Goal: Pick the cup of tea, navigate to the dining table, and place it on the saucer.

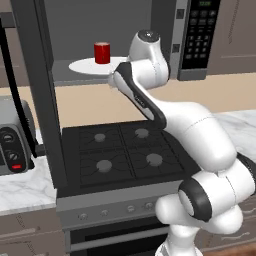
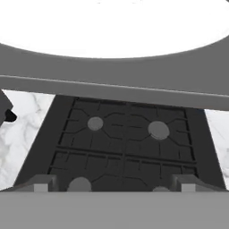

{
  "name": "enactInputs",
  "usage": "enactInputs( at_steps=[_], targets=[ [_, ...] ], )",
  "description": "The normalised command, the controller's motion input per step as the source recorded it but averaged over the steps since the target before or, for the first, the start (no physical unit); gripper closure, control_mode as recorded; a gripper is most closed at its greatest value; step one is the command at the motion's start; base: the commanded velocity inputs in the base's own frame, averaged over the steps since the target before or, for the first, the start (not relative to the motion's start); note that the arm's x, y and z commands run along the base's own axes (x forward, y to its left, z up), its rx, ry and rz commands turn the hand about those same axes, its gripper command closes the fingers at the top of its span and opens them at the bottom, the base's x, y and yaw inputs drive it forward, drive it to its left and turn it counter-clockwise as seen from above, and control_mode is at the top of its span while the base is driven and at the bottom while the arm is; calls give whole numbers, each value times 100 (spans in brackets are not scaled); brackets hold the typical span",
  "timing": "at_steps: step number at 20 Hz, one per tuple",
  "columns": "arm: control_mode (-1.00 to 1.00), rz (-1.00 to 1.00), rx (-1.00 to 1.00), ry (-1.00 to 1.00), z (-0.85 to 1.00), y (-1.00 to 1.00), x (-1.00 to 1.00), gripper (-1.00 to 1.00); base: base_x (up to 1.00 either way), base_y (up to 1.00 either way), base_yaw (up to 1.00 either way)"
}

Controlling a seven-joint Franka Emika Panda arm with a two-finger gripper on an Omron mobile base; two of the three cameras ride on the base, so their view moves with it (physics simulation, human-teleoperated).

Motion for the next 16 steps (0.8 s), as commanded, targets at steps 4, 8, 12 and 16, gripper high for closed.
enactInputs(
  at_steps=[4,8,12,16],
  targets=[
    [-100,0,3,-13,38,11,27,-100,0,0,0],
    [-100,0,5,-18,48,12,17,-100,0,0,0],
    [-100,0,9,-26,29,13,39,-100,0,0,0],
    [-100,0,8,-24,15,11,32,-100,0,0,0]
  ],
)
